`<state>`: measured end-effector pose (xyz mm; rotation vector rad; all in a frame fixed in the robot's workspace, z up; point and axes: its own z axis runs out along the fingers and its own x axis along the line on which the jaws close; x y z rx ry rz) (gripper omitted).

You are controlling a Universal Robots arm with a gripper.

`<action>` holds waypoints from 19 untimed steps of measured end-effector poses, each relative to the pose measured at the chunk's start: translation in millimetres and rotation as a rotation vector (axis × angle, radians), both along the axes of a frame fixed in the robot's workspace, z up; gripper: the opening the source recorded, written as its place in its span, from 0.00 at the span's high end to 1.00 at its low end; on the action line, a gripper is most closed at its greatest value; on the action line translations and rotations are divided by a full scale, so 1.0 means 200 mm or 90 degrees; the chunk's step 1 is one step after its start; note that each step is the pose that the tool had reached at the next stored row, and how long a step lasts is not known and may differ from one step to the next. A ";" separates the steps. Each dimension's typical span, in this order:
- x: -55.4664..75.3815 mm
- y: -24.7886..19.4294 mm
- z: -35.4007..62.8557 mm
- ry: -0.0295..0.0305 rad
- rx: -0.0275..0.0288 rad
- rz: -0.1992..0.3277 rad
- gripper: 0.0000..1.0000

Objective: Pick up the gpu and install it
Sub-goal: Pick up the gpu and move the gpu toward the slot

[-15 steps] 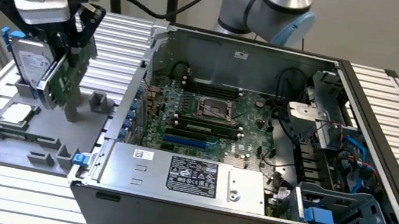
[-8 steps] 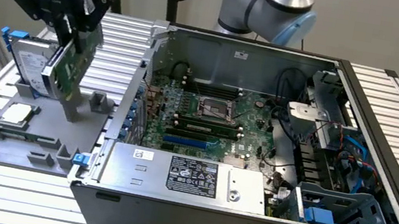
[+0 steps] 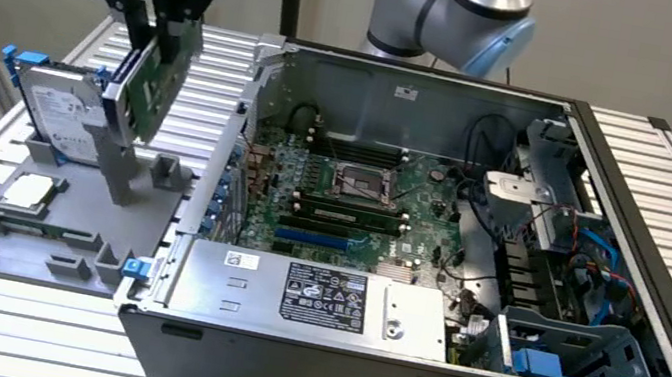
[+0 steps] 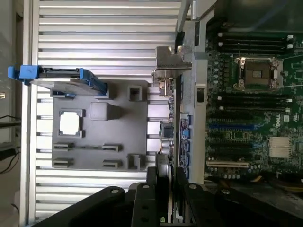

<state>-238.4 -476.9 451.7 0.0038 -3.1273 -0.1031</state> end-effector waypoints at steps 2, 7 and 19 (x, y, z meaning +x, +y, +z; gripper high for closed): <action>0.05 -0.007 0.042 0.0016 0.0000 0.000 1.00; 0.16 -0.014 0.061 0.0032 0.0000 0.000 1.00; 0.43 -0.013 0.003 0.0032 -0.0017 0.000 1.00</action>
